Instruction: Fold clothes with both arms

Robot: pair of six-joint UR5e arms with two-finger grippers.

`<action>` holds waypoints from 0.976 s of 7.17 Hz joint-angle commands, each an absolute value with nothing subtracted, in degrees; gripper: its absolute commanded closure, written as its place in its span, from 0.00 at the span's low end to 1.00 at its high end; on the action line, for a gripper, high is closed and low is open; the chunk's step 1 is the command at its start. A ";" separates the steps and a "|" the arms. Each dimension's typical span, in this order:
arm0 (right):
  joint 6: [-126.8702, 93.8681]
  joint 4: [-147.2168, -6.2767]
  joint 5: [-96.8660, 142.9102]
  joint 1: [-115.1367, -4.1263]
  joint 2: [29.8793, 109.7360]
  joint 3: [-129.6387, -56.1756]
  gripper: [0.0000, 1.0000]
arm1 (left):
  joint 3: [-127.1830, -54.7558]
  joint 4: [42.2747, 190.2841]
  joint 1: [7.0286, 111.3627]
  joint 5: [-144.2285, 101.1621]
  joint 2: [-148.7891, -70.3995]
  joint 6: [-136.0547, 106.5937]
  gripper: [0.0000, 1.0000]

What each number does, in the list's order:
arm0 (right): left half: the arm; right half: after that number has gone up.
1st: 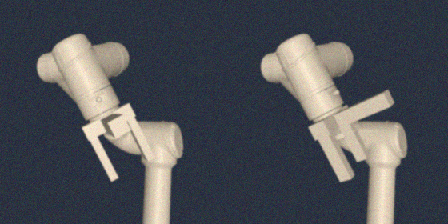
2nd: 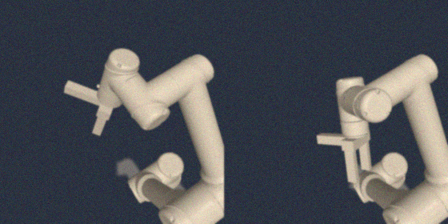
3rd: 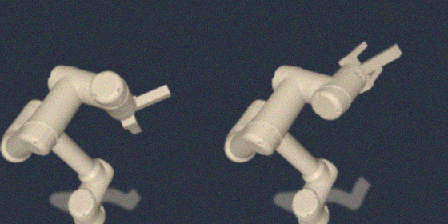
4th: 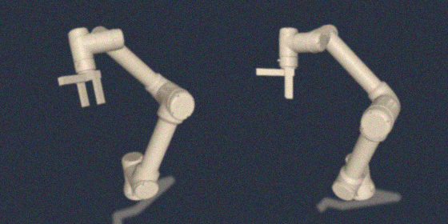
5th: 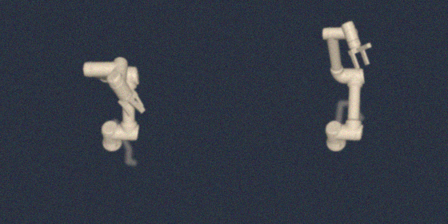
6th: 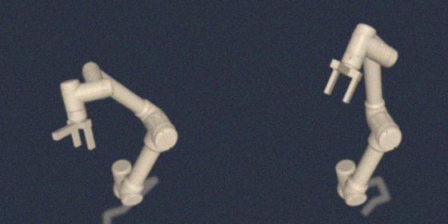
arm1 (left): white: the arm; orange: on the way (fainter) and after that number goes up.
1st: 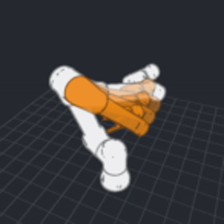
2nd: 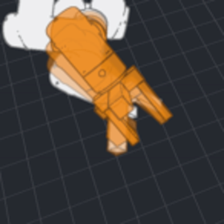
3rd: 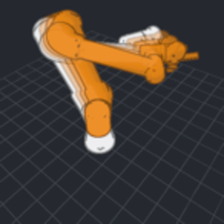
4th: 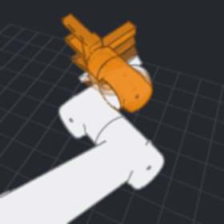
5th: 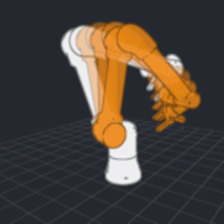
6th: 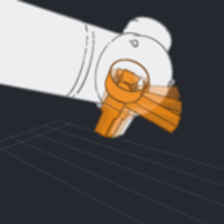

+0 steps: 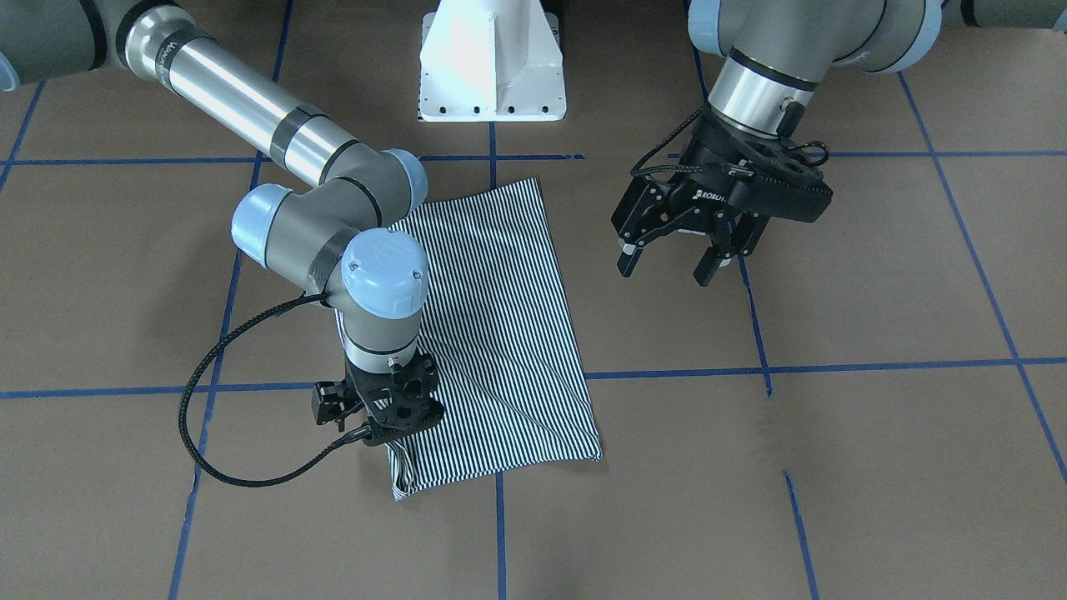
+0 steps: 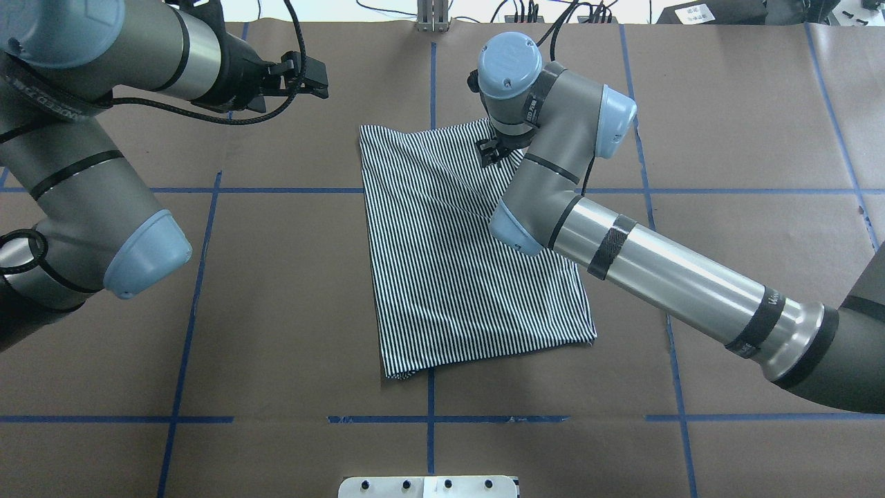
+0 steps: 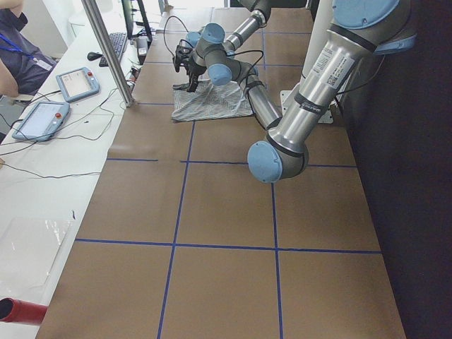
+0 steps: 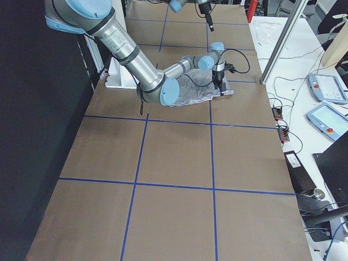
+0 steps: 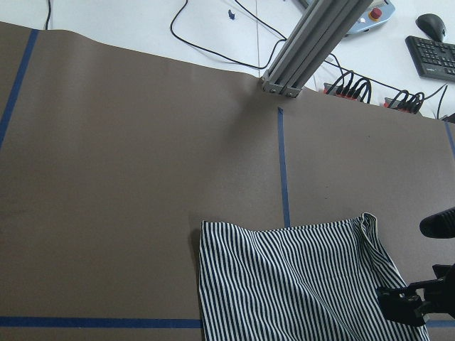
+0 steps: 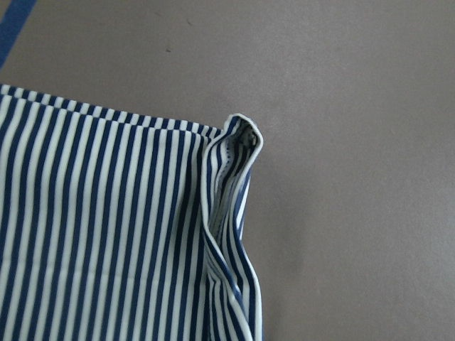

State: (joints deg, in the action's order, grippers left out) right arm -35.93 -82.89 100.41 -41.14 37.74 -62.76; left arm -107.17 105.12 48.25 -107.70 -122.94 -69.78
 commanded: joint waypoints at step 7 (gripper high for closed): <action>-29.12 -80.42 100.20 -45.25 39.19 -58.99 0.00 | -107.23 105.12 48.25 -107.75 -123.05 -69.79 0.00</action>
State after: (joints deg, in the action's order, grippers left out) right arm -31.27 -80.55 100.19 -43.76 38.51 -60.00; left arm -107.22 105.12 48.25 -107.68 -122.97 -69.79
